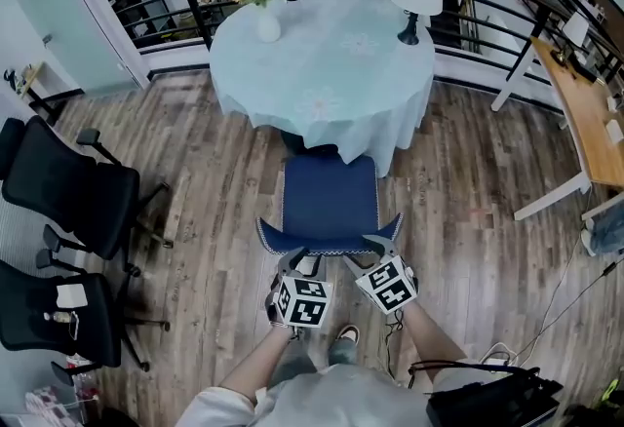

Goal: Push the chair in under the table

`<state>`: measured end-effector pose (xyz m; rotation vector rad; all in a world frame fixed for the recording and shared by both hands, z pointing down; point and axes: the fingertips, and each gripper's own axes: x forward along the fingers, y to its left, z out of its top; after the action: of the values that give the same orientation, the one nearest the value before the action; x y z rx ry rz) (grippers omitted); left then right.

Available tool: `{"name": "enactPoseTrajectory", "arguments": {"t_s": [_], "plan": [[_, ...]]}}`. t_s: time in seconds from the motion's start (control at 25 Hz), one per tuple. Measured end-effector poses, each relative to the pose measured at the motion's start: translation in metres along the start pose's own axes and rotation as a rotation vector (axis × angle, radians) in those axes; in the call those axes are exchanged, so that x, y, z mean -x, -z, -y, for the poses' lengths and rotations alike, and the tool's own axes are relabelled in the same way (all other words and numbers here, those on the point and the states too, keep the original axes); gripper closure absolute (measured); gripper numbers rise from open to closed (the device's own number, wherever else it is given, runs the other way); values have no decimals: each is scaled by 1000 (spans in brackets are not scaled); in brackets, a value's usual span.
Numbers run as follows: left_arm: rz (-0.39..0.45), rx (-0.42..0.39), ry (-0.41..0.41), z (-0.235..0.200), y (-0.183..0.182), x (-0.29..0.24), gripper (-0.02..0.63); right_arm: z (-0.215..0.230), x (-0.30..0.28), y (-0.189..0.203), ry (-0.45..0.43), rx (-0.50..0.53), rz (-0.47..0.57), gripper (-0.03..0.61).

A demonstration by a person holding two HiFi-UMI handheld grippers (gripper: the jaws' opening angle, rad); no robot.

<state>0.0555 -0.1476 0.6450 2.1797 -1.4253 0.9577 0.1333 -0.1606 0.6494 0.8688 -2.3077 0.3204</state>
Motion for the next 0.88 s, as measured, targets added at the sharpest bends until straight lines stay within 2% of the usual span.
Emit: {"name": "enactPoseTrajectory", "arguments": {"t_s": [0.88], "plan": [[2,-24,-15,-15,-29,-32,476,37,-21,-18,5,4,-15,373]]}}
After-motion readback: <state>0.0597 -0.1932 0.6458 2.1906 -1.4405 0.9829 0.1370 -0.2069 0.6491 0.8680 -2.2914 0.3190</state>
